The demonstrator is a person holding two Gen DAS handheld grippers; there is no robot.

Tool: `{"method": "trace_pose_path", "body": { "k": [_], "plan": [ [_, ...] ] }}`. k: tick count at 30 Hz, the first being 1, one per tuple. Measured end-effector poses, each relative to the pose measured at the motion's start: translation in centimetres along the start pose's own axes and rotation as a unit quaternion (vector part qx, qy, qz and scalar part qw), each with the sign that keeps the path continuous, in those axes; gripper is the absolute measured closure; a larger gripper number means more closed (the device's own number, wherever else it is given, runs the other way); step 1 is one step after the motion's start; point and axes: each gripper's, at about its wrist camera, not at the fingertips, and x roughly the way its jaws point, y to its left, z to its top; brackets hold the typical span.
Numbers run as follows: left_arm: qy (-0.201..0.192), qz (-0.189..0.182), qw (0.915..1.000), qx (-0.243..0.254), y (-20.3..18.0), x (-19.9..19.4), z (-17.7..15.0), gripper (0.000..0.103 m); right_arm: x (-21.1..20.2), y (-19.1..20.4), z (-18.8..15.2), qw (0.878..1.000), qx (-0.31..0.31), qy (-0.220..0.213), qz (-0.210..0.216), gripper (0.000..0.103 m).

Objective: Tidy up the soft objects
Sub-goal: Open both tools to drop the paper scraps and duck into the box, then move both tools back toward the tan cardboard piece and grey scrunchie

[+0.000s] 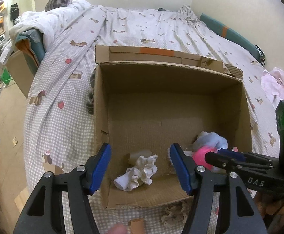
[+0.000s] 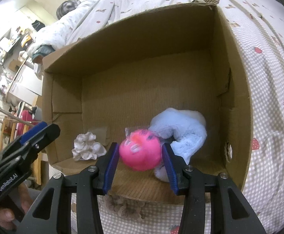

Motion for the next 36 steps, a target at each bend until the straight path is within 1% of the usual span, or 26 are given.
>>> {"method": "trace_pose_path", "body": {
  "k": [1,2,5,6,8,9,11,13,15,18,20,25,31,36],
  "plan": [
    [-0.001,-0.003,1.0000,-0.002,0.0,-0.1,0.0,0.043,-0.2,0.0,0.0,1.000,0.003,-0.005,0.001,0.042],
    [-0.003,-0.003,1.0000,-0.004,0.1,-0.2,0.1,0.043,-0.5,-0.1,0.1,1.000,0.006,-0.011,0.003,0.037],
    [-0.009,-0.004,0.9999,-0.010,0.2,-0.6,0.0,0.026,-1.4,0.1,0.1,0.999,0.011,-0.031,0.010,0.033],
    [-0.013,-0.004,0.9998,-0.015,0.3,-0.7,-0.1,0.025,-1.7,0.2,0.1,0.999,0.010,-0.038,0.012,0.031],
    [-0.014,-0.008,0.9997,-0.021,0.4,-0.8,-0.3,0.025,-2.4,0.4,0.0,0.998,0.008,-0.056,0.016,0.018],
    [-0.013,-0.005,0.9997,-0.021,0.4,-0.9,-0.3,0.025,-2.8,0.6,0.0,0.998,0.007,-0.065,0.018,0.015],
    [-0.015,0.004,0.9997,-0.020,0.4,-1.0,-0.5,0.025,-3.6,1.0,0.0,0.997,0.005,-0.080,0.018,0.002],
    [-0.018,0.009,0.9996,-0.022,0.5,-1.4,-0.7,0.022,-4.2,1.1,-0.2,0.996,0.005,-0.092,0.018,0.001],
    [-0.020,0.010,0.9994,-0.026,0.7,-2.0,-0.8,0.016,-4.6,1.1,-0.4,0.995,0.008,-0.096,0.013,0.001],
    [-0.019,0.017,0.9993,-0.027,1.0,-2.6,-1.2,0.016,-5.1,1.2,-0.8,0.995,0.008,-0.097,0.007,0.001],
    [-0.018,0.033,0.9990,-0.024,1.2,-3.1,-1.5,0.016,-5.4,1.4,-1.1,0.995,0.002,-0.097,0.002,0.001],
    [-0.017,0.045,0.9983,-0.032,2.3,-4.1,-2.3,0.016,-6.1,1.9,-2.2,0.996,-0.010,-0.094,-0.006,0.001],
    [0.006,0.058,0.9973,-0.045,3.2,-4.5,-4.3,0.015,-6.3,2.3,-4.2,0.996,-0.015,-0.082,-0.009,0.001],
    [0.013,0.068,0.9968,-0.041,3.3,-4.9,-5.7,0.015,-6.5,2.6,-5.5,0.997,-0.022,-0.076,-0.013,0.001]
  ]
}}
